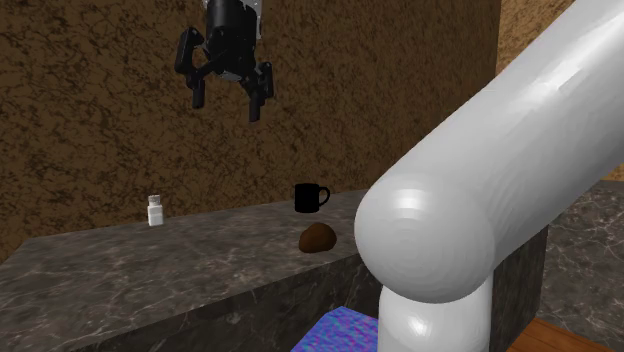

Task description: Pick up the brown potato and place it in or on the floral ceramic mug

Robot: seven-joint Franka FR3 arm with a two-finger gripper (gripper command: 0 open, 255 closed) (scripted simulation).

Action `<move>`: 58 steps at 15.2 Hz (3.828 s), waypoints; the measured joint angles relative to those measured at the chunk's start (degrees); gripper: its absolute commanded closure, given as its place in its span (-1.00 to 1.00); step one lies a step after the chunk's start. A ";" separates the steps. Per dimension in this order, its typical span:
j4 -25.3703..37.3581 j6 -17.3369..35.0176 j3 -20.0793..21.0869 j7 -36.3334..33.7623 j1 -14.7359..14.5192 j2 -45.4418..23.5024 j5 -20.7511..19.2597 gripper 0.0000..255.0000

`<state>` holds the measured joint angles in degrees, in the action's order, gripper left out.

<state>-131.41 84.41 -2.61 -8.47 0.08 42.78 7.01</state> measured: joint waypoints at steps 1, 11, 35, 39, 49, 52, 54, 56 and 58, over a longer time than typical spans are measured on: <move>0.00 0.00 0.00 0.00 0.00 0.00 0.00 -1.00; -13.97 7.08 -6.86 24.48 -3.08 3.57 -13.38 -1.00; -28.12 46.07 -29.70 64.79 -2.78 -15.86 -48.48 -1.00; -28.37 47.08 -30.00 64.54 -2.73 -16.61 -48.82 -1.00; -28.36 47.17 -30.04 64.52 -2.73 -16.71 -48.84 1.00; -28.36 47.18 -30.02 64.52 -2.75 -16.70 -48.82 1.00; -27.95 45.84 -29.63 64.89 -2.85 -15.73 -48.32 1.00; -27.31 43.87 -29.12 65.55 -2.88 -14.31 -47.69 1.00; -26.66 41.89 -28.63 66.23 -2.87 -12.89 -47.09 1.00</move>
<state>-158.07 126.30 -31.24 57.76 -2.79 29.89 -40.08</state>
